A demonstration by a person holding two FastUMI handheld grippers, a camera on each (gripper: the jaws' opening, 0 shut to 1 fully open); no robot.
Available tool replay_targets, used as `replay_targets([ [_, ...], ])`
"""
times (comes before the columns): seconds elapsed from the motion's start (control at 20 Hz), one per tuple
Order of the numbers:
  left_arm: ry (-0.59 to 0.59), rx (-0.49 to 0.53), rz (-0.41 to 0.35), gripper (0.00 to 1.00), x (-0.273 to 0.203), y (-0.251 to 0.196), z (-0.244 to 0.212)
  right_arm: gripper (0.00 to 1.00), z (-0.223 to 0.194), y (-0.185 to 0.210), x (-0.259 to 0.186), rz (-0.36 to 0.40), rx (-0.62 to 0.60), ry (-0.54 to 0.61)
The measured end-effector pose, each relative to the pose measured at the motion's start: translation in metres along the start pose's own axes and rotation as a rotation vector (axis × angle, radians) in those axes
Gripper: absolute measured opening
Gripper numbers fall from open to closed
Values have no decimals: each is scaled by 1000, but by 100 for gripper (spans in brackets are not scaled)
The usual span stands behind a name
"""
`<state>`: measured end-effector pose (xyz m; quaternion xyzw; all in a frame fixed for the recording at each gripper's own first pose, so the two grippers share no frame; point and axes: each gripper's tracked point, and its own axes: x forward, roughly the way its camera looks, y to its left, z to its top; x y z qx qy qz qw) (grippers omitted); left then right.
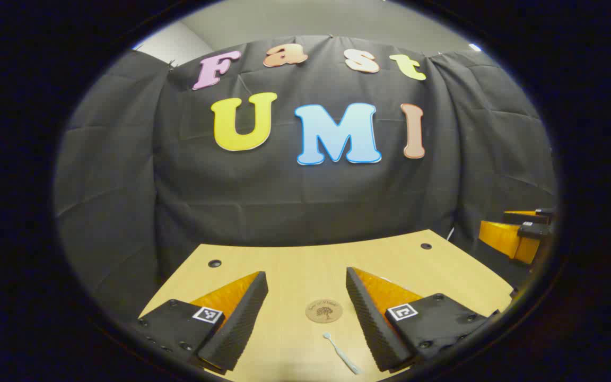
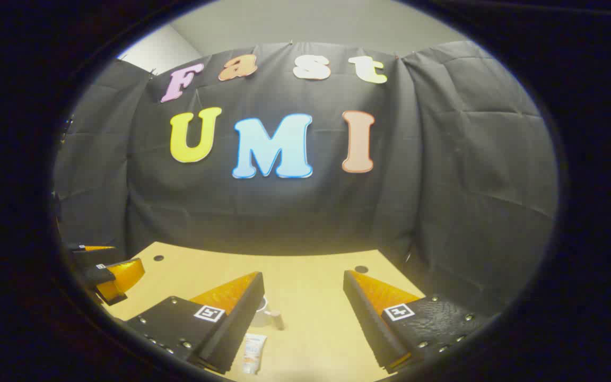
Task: Put the toothbrush and toothpaste on the desktop into the cup, then pick up the cup and place it on the coaster on the desktop.
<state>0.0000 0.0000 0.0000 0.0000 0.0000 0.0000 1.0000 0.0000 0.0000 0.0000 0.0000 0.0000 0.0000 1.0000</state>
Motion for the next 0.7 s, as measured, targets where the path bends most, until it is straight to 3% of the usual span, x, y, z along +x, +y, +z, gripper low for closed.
replay_targets([
  [0.4, 26, -30, 40, 97, -1, 4, -4, 93, -14, 26, 9, 105, 15, 76],
  [0.7, 27, -33, 43, 97, -2, 1, -3, 93, -12, 30, 7, 119, 0, 67],
])
